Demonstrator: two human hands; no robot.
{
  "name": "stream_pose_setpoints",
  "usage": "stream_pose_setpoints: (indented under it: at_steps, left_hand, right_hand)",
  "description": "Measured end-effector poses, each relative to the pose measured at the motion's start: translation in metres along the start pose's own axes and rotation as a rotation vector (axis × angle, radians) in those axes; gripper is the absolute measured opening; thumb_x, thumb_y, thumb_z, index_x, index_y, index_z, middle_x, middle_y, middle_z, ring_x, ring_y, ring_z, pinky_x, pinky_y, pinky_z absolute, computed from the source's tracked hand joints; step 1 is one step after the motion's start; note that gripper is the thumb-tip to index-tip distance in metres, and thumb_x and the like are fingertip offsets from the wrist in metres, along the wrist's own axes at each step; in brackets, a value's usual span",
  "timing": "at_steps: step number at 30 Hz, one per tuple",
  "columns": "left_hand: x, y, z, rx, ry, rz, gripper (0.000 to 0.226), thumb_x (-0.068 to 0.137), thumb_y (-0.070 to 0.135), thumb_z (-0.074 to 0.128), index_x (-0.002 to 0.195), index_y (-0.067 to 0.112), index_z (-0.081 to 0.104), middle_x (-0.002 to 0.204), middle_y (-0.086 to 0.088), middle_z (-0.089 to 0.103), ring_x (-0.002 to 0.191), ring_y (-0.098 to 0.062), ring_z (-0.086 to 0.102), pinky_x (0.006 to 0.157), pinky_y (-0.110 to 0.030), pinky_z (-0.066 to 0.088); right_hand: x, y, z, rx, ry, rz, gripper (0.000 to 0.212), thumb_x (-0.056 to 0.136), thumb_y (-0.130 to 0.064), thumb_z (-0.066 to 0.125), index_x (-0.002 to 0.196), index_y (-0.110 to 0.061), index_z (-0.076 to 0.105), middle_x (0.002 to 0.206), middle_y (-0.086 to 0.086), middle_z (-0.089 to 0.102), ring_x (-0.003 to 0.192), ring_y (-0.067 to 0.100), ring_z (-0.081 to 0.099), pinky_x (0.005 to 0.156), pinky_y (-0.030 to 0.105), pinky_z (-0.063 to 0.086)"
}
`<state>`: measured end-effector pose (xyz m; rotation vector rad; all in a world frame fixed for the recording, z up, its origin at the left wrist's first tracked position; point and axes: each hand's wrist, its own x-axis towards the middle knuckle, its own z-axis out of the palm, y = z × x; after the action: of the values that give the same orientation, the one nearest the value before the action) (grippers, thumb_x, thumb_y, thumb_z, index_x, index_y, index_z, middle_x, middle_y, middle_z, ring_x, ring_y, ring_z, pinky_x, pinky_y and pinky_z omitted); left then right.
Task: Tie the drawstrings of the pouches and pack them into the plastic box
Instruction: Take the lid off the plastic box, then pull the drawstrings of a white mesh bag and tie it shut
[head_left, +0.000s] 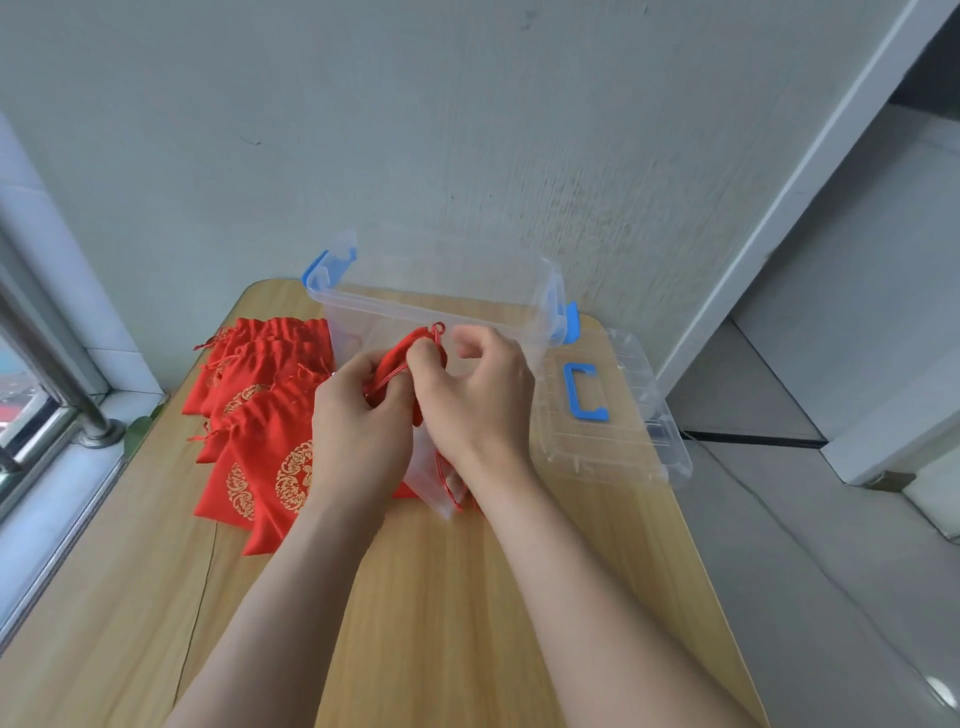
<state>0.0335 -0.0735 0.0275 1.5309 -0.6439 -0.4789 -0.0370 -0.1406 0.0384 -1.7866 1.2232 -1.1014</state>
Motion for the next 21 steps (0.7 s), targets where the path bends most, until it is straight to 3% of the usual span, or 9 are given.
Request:
stream_pose_setpoints:
  at_steps: [3, 6, 9, 11, 12, 16, 19, 21]
  left_hand:
    - [0.002, 0.000, -0.005, 0.001, 0.043, 0.038, 0.010, 0.099, 0.021, 0.066, 0.098, 0.025, 0.075, 0.077, 0.011, 0.073, 0.068, -0.001, 0.063, 0.067, -0.027, 0.051]
    - [0.007, -0.004, -0.010, 0.038, 0.133, 0.002, 0.017, 0.101, 0.032, 0.065, 0.117, 0.028, 0.069, 0.104, 0.015, 0.072, 0.097, 0.002, 0.065, 0.091, -0.034, 0.055]
    - [0.011, -0.007, -0.015, 0.100, 0.157, -0.056, 0.019, 0.101, 0.021, 0.058, 0.117, 0.025, 0.069, 0.106, 0.016, 0.069, 0.103, -0.002, 0.064, 0.098, -0.042, 0.055]
    - [0.011, -0.008, -0.019, 0.126, 0.148, -0.090, 0.024, 0.096, 0.014, 0.056, 0.111, 0.025, 0.071, 0.102, 0.013, 0.070, 0.100, -0.014, 0.068, 0.094, -0.048, 0.057]
    - [0.011, -0.008, -0.021, 0.139, 0.139, -0.100, 0.026, 0.093, 0.011, 0.055, 0.108, 0.025, 0.071, 0.101, 0.012, 0.071, 0.097, -0.019, 0.069, 0.090, -0.050, 0.058]
    - [0.011, -0.008, -0.026, 0.207, 0.081, -0.131, 0.028, 0.091, 0.008, 0.053, 0.100, 0.026, 0.072, 0.097, 0.012, 0.071, 0.092, -0.024, 0.069, 0.079, -0.042, 0.057]
    - [0.014, -0.012, -0.028, 0.276, 0.012, -0.124, 0.026, 0.091, 0.007, 0.053, 0.100, 0.023, 0.072, 0.100, 0.009, 0.072, 0.096, -0.024, 0.069, 0.084, -0.044, 0.058]
    - [0.014, -0.018, -0.029, 0.376, -0.026, -0.091, 0.025, 0.091, 0.008, 0.055, 0.103, 0.020, 0.073, 0.105, 0.003, 0.072, 0.099, -0.024, 0.068, 0.087, -0.043, 0.057]
  right_hand:
    - [0.003, -0.009, 0.005, 0.025, 0.015, -0.072, 0.015, 0.093, -0.031, 0.069, 0.091, -0.021, 0.080, 0.080, -0.011, 0.078, 0.080, 0.006, 0.073, 0.082, 0.031, 0.057]
    - [0.015, -0.021, 0.012, 0.063, 0.144, -0.177, 0.010, 0.096, -0.025, 0.073, 0.091, -0.017, 0.076, 0.069, -0.011, 0.072, 0.067, 0.005, 0.070, 0.077, 0.034, 0.056]
    - [0.036, -0.038, 0.020, 0.131, 0.243, -0.240, 0.018, 0.096, -0.014, 0.072, 0.110, -0.014, 0.060, 0.061, -0.014, 0.064, 0.061, 0.008, 0.065, 0.071, 0.026, 0.049]
    - [0.054, -0.048, 0.028, 0.134, 0.270, -0.302, 0.019, 0.096, -0.006, 0.068, 0.108, -0.013, 0.055, 0.061, -0.010, 0.064, 0.058, 0.010, 0.064, 0.064, 0.015, 0.041]
    - [0.063, -0.053, 0.033, 0.106, 0.270, -0.326, 0.016, 0.095, -0.004, 0.067, 0.104, -0.012, 0.057, 0.066, -0.009, 0.066, 0.061, 0.012, 0.066, 0.064, 0.011, 0.037]
    - [0.088, -0.054, 0.062, -0.100, 0.146, -0.298, 0.009, 0.095, -0.004, 0.063, 0.100, -0.009, 0.069, 0.090, 0.001, 0.074, 0.088, 0.027, 0.067, 0.070, 0.022, 0.028]
    - [0.088, -0.051, 0.074, -0.249, -0.101, -0.301, 0.015, 0.097, -0.009, 0.057, 0.098, -0.013, 0.071, 0.096, 0.003, 0.074, 0.101, 0.032, 0.066, 0.078, 0.032, 0.040]
    - [0.082, -0.050, 0.073, -0.359, -0.273, -0.282, 0.031, 0.101, -0.013, 0.050, 0.124, -0.016, 0.071, 0.120, 0.007, 0.074, 0.118, 0.033, 0.059, 0.090, 0.035, 0.046]
